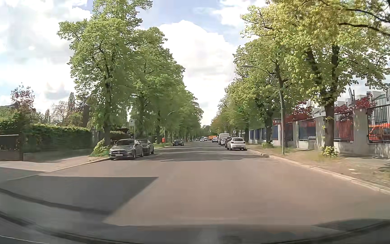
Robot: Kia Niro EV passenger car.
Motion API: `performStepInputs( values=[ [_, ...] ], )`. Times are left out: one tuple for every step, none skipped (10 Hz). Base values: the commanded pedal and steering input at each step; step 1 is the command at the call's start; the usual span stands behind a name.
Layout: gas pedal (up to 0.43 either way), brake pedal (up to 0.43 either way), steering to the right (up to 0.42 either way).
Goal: Follow the waypoints while adhering to traffic rules and regulations
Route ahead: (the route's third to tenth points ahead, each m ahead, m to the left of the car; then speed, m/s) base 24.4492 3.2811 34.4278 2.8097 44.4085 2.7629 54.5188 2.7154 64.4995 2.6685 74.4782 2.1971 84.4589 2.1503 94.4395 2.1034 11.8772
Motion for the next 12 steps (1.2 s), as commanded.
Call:
performStepInputs(
  values=[
    [0.028,0.024,0.002],
    [0.008,0.024,0.001],
    [0.000,0.018,0.001],
    [0.000,0.024,0.002],
    [0.000,0.024,0.001],
    [0.000,0.018,0.001],
    [0.000,0.024,0.001],
    [0.000,0.024,0.001],
    [0.000,0.024,0.000],
    [0.000,0.024,0.000],
    [0.000,0.024,0.000],
    [0.000,0.024,0.000]
  ],
)
